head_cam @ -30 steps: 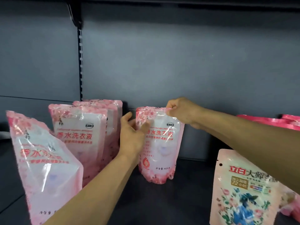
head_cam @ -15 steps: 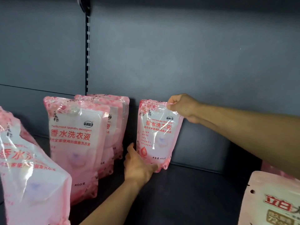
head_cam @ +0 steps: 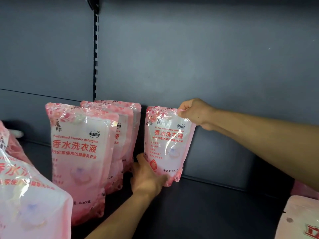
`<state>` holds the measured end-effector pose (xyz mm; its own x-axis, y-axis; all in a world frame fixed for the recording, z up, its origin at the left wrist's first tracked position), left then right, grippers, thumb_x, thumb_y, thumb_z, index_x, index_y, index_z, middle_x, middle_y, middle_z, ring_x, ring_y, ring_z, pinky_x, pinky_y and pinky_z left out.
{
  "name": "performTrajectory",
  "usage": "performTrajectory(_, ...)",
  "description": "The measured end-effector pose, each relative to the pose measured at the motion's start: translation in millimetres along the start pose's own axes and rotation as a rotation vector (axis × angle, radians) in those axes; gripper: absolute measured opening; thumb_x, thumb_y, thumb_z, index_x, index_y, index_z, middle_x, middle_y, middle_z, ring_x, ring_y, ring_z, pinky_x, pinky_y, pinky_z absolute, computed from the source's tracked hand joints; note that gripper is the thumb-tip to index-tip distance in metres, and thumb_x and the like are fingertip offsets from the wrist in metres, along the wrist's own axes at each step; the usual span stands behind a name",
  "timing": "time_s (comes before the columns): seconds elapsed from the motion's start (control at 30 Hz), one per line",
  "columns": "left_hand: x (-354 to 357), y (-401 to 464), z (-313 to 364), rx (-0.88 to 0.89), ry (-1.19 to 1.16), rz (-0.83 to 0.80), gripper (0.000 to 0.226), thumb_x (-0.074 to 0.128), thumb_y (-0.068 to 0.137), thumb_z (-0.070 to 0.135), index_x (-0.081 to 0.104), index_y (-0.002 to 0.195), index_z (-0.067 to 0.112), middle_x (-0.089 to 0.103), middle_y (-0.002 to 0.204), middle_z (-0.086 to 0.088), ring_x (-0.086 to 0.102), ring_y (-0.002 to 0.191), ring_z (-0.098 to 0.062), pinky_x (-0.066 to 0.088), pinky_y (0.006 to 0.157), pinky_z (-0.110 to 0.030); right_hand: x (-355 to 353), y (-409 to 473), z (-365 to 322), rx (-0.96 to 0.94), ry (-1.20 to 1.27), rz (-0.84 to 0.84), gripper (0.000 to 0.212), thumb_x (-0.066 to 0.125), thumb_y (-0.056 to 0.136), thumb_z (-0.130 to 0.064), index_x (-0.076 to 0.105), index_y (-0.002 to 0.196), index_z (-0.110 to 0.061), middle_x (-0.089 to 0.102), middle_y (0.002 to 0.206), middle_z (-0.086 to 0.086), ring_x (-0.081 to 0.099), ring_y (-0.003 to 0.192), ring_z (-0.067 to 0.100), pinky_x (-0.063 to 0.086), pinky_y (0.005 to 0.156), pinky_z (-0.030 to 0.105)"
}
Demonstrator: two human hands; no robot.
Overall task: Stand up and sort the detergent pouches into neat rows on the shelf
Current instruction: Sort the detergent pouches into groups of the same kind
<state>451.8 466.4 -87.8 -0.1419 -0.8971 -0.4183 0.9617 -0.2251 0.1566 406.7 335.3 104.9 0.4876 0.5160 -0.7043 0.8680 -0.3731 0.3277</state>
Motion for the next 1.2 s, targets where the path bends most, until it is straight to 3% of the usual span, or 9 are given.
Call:
performTrajectory(0.1, 1.7, 0.4, -0.6, 0.01, 0.003, -0.015, 0.085, 0.081, 0.056, 0.026, 0.027, 0.121, 0.025, 0.043, 0.116, 0.0, 0.052, 0.106, -0.023, 0.049, 0.092, -0.04, -3.7, -0.1, -0.2, 0.019, -0.051, -0.031, 0.015, 0.06, 0.089, -0.008, 0.065, 0.101, -0.003, 0.053, 0.075, 0.0, 0.047, 0.072, 0.013, 0.034, 0.051, 0.019)
performTrajectory(0.27, 4.6, 2.8, 0.2, 0.014, 0.029, -0.026, 0.086, 0.081, 0.055, 0.027, 0.029, 0.123, 0.024, 0.047, 0.118, 0.0, 0.053, 0.106, -0.022, 0.048, 0.093, -0.04, -6.6, 0.1, 1.9, 0.008, -0.074, -0.013, 0.01, 0.062, 0.089, -0.011, 0.066, 0.096, -0.004, 0.051, 0.068, -0.002, 0.043, 0.059, 0.007, 0.033, 0.049, 0.019)
performTrajectory(0.47, 5.4, 3.0, 0.2, 0.012, 0.02, -0.043, 0.08, 0.082, 0.059, 0.025, 0.031, 0.12, 0.021, 0.05, 0.118, 0.001, 0.056, 0.106, -0.022, 0.052, 0.09, -0.041, -7.1, -1.1, -0.4, 0.004, -0.084, -0.022, 0.01, 0.062, 0.088, -0.009, 0.067, 0.096, -0.007, 0.057, 0.076, 0.003, 0.049, 0.068, 0.014, 0.037, 0.052, 0.021)
performTrajectory(0.57, 4.2, 1.8, 2.3, 0.009, 0.028, -0.057, 0.081, 0.081, 0.061, 0.025, 0.03, 0.123, 0.021, 0.05, 0.119, 0.0, 0.056, 0.106, -0.023, 0.051, 0.091, -0.04, -8.0, -2.5, -0.1, 0.02, -0.07, -0.047, 0.009, 0.06, 0.088, -0.008, 0.066, 0.095, -0.009, 0.061, 0.088, 0.009, 0.054, 0.079, 0.019, 0.045, 0.064, 0.026)
performTrajectory(0.7, -0.5, -6.1, 5.1, -0.012, 0.041, -0.07, 0.097, 0.081, 0.058, 0.03, 0.022, 0.135, 0.02, 0.048, 0.127, -0.003, 0.054, 0.114, -0.025, 0.047, 0.098, -0.042, -10.0, -10.0, 2.6, 0.042, -0.094, -0.137, 0.028, 0.061, 0.086, -0.009, 0.059, 0.114, -0.01, 0.062, 0.113, 0.015, 0.053, 0.088, 0.019, 0.045, 0.071, 0.029)
performTrajectory(0.8, -9.0, -17.2, 13.9, 0.01, 0.107, -0.02, 0.109, 0.079, 0.063, 0.03, 0.008, 0.145, 0.015, 0.036, 0.138, -0.011, 0.039, 0.129, -0.029, 0.037, 0.106, -0.044, -21.1, -22.0, 0.1, 0.022, -0.171, -0.122, 0.052, 0.066, 0.084, -0.013, 0.045, 0.132, -0.013, 0.05, 0.132, 0.006, 0.052, 0.115, 0.019, 0.044, 0.099, 0.03)
performTrajectory(0.9, -21.8, -35.2, 33.7, 0.097, 0.172, 0.013, 0.097, 0.077, 0.069, 0.03, 0.014, 0.142, 0.017, 0.034, 0.136, -0.009, 0.034, 0.129, -0.029, 0.034, 0.106, -0.043, -37.6, -40.7, -5.2, 0.005, -0.164, -0.096, 0.056, 0.067, 0.083, -0.014, 0.043, 0.134, -0.015, 0.051, 0.13, 0.005, 0.054, 0.114, 0.018, 0.044, 0.101, 0.03)
performTrajectory(1.03, -36.4, -62.1, 70.0, 0.272, 0.096, -0.042, 0.078, 0.074, 0.075, 0.025, 0.027, 0.138, 0.02, 0.036, 0.138, -0.005, 0.038, 0.126, -0.026, 0.036, 0.105, -0.042, -67.7, -80.8, -19.2, -0.036, -0.127, -0.008, 0.043, 0.068, 0.083, -0.014, 0.053, 0.123, -0.017, 0.058, 0.121, 0.004, 0.058, 0.109, 0.018, 0.045, 0.098, 0.028)
performTrajectory(1.2, -50.8, -109.0, 121.0, 0.475, -0.036, -0.137, 0.051, 0.07, 0.08, 0.021, 0.044, 0.124, 0.021, 0.049, 0.127, 0.001, 0.05, 0.113, -0.019, 0.042, 0.097, -0.032, -110.4, -145.8, -32.1, -0.078, -0.08, 0.116, 0.024, 0.065, 0.085, -0.008, 0.062, 0.108, -0.009, 0.064, 0.107, 0.01, 0.059, 0.093, 0.016, 0.046, 0.082, 0.022)
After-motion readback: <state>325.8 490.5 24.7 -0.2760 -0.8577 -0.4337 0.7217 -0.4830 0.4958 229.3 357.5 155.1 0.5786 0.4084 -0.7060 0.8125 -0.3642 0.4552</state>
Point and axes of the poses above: each hand's wrist, its own y-axis towards the middle knuckle, its own x-axis out of the palm, z = x × y, the point moved 5 cm from there along y, towards the middle knuckle
